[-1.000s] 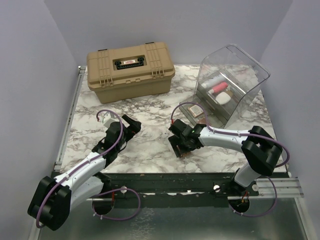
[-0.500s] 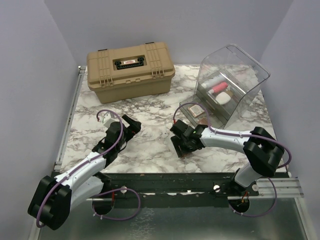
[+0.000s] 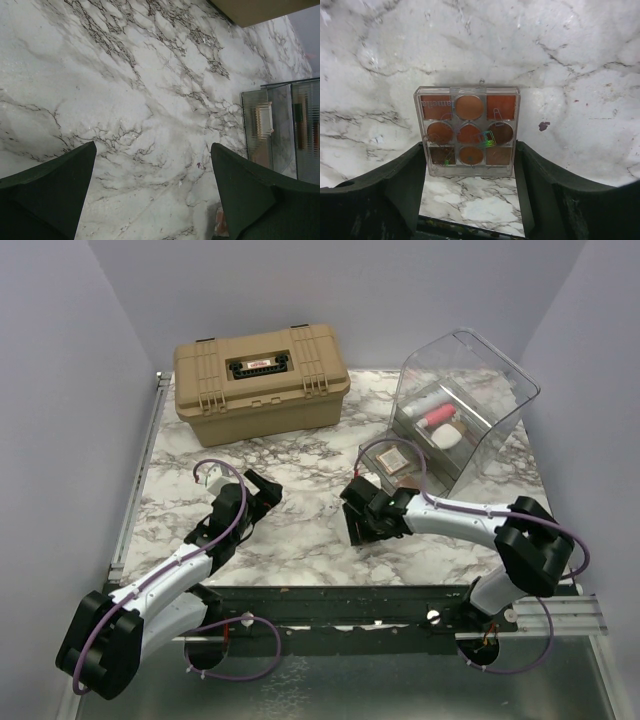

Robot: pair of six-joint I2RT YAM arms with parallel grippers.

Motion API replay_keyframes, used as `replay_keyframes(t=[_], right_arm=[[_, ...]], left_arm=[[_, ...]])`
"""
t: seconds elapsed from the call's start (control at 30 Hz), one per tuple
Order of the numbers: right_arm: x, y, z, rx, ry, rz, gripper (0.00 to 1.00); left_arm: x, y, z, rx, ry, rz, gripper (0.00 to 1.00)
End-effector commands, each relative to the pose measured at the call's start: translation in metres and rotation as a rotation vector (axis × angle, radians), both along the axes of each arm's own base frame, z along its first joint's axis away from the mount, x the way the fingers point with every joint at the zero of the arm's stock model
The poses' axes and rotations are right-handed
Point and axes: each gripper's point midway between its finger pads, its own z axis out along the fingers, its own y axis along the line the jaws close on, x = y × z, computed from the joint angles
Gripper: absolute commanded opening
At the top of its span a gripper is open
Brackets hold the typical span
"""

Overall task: Organize the makeup
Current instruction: Pick up the makeup from the center of the board, then place the makeup in the drawer.

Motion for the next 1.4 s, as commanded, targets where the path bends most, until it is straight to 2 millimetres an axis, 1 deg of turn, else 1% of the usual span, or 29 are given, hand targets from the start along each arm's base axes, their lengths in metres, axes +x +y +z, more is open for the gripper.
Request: replay_keyframes(t=[0.0, 0.17, 0.4, 0.57, 0.67, 0.73, 0.83, 0.97, 1.03, 1.23, 1.3, 1.37], right_arm=[[0.025, 0.005, 0.032, 0.069, -0.145, -0.136, 0.53], [0.040, -0.007, 0.054, 0.065, -0.244, -0.258, 0.54], [0.065, -0.023, 0.099, 0.093, -0.431, -0.377, 0.53], [0.085, -0.048, 0.111, 0.036, -0.491, -0.494, 0.53], [0.095, -0.063, 0.111, 0.029, -0.487, -0.599, 0.52], [0.101, -0.070, 0.106, 0.046, -0.466, -0.671, 0.52], [0.110, -0.076, 0.098, 0.075, -0.435, -0.760, 0.52], [0.118, -0.086, 0.093, 0.044, -0.437, -0.873, 0.52], [0.118, -0.090, 0.092, 0.019, -0.441, -0.924, 0.52], [0.121, -0.091, 0.087, 0.010, -0.440, -1.022, 0.52], [0.121, -0.095, 0.084, 0.018, -0.454, -1.074, 0.52], [0.120, -0.104, 0.083, 0.015, -0.480, -1.140, 0.52]], left_arm=[[0.003, -0.002, 0.005, -0.005, -0.011, -0.008, 0.99], [0.003, -0.001, 0.006, 0.011, -0.015, -0.014, 0.99], [0.004, 0.001, 0.008, 0.022, -0.016, -0.014, 0.99], [0.002, 0.000, 0.008, 0.015, -0.014, -0.017, 0.99], [0.002, 0.000, 0.008, 0.010, -0.016, -0.013, 0.99], [0.002, 0.001, 0.008, 0.008, -0.017, -0.009, 0.99], [0.003, 0.000, 0.009, 0.008, -0.018, -0.011, 0.99], [0.003, 0.001, 0.009, 0.015, -0.019, -0.011, 0.99], [0.004, 0.000, 0.009, 0.009, -0.018, -0.008, 0.99], [0.005, -0.002, 0.009, 0.001, -0.016, -0.015, 0.99], [0.006, -0.001, 0.011, 0.003, -0.021, -0.013, 0.99], [0.006, -0.001, 0.013, 0.005, -0.026, -0.013, 0.99]])
